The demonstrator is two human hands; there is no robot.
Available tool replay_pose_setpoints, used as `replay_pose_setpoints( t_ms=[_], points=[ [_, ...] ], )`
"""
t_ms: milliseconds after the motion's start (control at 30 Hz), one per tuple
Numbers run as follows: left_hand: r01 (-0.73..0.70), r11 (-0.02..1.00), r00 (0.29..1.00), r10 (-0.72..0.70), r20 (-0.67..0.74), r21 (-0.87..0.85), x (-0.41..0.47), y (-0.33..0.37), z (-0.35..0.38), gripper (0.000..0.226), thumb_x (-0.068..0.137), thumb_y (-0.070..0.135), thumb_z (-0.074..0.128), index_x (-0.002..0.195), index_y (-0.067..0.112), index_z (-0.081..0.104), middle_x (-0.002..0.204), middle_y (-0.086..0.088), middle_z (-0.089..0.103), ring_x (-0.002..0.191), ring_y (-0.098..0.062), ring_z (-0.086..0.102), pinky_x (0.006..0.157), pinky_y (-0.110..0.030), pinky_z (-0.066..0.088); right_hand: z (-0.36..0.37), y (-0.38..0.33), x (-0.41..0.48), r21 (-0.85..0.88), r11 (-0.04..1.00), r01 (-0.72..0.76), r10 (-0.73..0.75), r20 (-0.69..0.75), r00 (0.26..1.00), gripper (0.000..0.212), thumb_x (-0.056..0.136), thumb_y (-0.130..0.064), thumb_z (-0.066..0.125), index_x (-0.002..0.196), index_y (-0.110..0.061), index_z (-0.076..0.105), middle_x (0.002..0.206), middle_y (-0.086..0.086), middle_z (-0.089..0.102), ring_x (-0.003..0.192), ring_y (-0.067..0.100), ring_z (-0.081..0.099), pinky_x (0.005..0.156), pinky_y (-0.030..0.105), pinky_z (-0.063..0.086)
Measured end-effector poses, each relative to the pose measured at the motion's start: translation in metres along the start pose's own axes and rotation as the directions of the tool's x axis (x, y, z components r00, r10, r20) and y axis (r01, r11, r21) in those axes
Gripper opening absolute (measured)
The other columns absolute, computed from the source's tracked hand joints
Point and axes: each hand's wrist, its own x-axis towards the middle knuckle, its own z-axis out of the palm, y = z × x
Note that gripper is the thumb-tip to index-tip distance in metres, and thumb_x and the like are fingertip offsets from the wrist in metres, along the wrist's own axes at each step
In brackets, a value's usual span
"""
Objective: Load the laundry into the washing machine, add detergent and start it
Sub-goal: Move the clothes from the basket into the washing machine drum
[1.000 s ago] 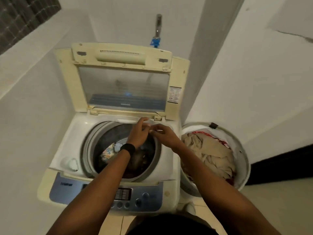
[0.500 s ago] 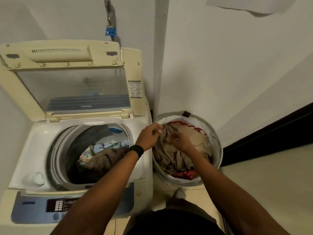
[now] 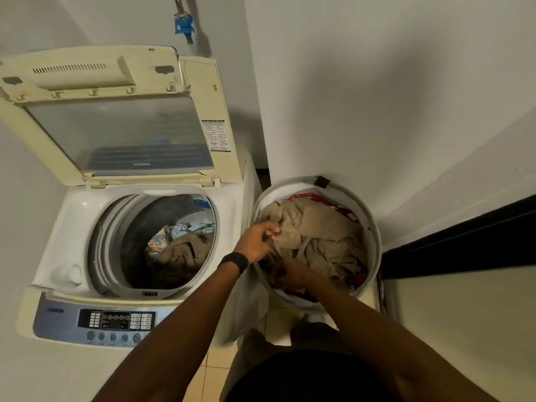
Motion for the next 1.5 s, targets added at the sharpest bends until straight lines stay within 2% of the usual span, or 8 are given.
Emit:
replay_pose_setpoints(
  t_ms=[333, 467, 567, 800, 1000, 1100, 1233, 1500],
  points=[
    [0.111, 0.993, 0.992, -0.112, 0.053, 0.027, -0.008, -0.006, 0.014, 0.022, 0.098, 0.002, 0.06, 0.112, 0.016, 0.069, 0.108, -0.007, 0.073, 0.107, -0.026, 0.068, 0.1, -0.046, 0.055, 0.009, 0.002, 0.006, -0.1, 0.995, -0.026, 0.026, 0.001, 1.0, 0.036, 0.098, -0.026, 0.064, 0.131, -0.012, 0.065, 0.129, 0.011, 0.065, 0.12, 0.031, 0.06, 0.099, 0.037, 0.047],
    [0.109, 0.993, 0.993, -0.11, 0.036, 0.049, -0.013, -0.008, 0.014, 0.026, 0.098, 0.002, 0.057, 0.115, 0.018, 0.068, 0.11, -0.008, 0.073, 0.108, -0.027, 0.068, 0.099, -0.043, 0.056, 0.004, 0.003, 0.003, 0.095, 0.994, 0.047, -0.032, -0.152, 0.988, 0.035, 0.098, -0.038, 0.057, 0.109, -0.008, 0.072, 0.1, 0.007, 0.07, 0.089, 0.025, 0.064, 0.077, 0.039, 0.051],
    [0.059, 0.997, 0.998, -0.059, -0.001, 0.055, -0.014, -0.004, 0.017, 0.022, 0.096, 0.008, 0.064, 0.118, 0.014, 0.066, 0.111, -0.008, 0.07, 0.107, -0.025, 0.065, 0.1, -0.039, 0.052, -0.019, 0.004, 0.002, 0.306, 0.95, 0.067, 0.026, -0.288, 0.957, 0.02, 0.097, -0.02, 0.062, 0.103, -0.005, 0.075, 0.103, 0.012, 0.074, 0.099, 0.027, 0.068, 0.089, 0.038, 0.053],
    [-0.164, 0.962, 0.965, 0.111, -0.237, -0.217, -0.019, 0.033, 0.017, 0.046, 0.082, 0.023, 0.079, 0.114, 0.025, 0.046, 0.108, -0.009, 0.06, 0.098, -0.023, 0.062, 0.088, -0.034, 0.056, -0.083, -0.029, -0.025, 0.776, 0.593, 0.215, 0.222, -0.414, 0.883, 0.011, 0.095, -0.023, 0.072, 0.1, -0.013, 0.073, 0.099, 0.005, 0.075, 0.096, 0.017, 0.069, 0.086, 0.028, 0.057],
    [-0.309, 0.949, 0.897, 0.266, -0.352, -0.07, -0.019, 0.064, 0.031, 0.06, 0.076, 0.044, 0.087, 0.122, 0.037, 0.05, 0.12, 0.015, 0.056, 0.117, -0.013, 0.054, 0.096, -0.03, 0.049, -0.114, -0.05, -0.048, 0.896, 0.31, 0.318, 0.17, -0.381, 0.909, 0.013, 0.1, -0.021, 0.065, 0.098, -0.009, 0.069, 0.091, 0.004, 0.079, 0.088, 0.015, 0.075, 0.088, 0.03, 0.059],
    [-0.317, 0.948, 0.86, 0.29, -0.42, 0.006, -0.019, 0.07, 0.036, 0.052, 0.088, 0.026, 0.077, 0.135, 0.026, 0.054, 0.121, 0.019, 0.05, 0.122, -0.018, 0.052, 0.101, -0.036, 0.049, -0.122, -0.046, -0.054, 0.856, 0.343, 0.387, 0.143, -0.455, 0.879, 0.015, 0.097, -0.025, 0.07, 0.095, -0.011, 0.067, 0.096, 0.011, 0.076, 0.089, 0.021, 0.074, 0.083, 0.031, 0.06],
    [-0.337, 0.941, 0.829, 0.287, -0.481, -0.019, -0.015, 0.061, 0.029, 0.03, 0.09, 0.01, 0.067, 0.118, 0.018, 0.065, 0.118, 0.0, 0.066, 0.109, -0.021, 0.063, 0.097, -0.05, 0.054, -0.13, -0.038, -0.056, 0.795, 0.388, 0.467, 0.213, -0.57, 0.793, 0.016, 0.096, -0.023, 0.071, 0.082, -0.021, 0.064, 0.094, 0.01, 0.066, 0.088, 0.02, 0.063, 0.079, 0.033, 0.054],
    [-0.287, 0.95, 0.83, 0.185, -0.527, -0.119, -0.007, 0.07, -0.009, 0.011, 0.102, 0.03, 0.052, 0.095, 0.034, 0.06, 0.098, 0.006, 0.069, 0.091, -0.02, 0.066, 0.083, -0.052, 0.059, -0.147, -0.047, -0.064, 0.589, 0.575, 0.568, 0.251, -0.788, 0.562, 0.018, 0.102, -0.031, 0.06, 0.093, -0.017, 0.056, 0.081, -0.004, 0.058, 0.077, 0.011, 0.055, 0.071, 0.032, 0.051]
  ],
)
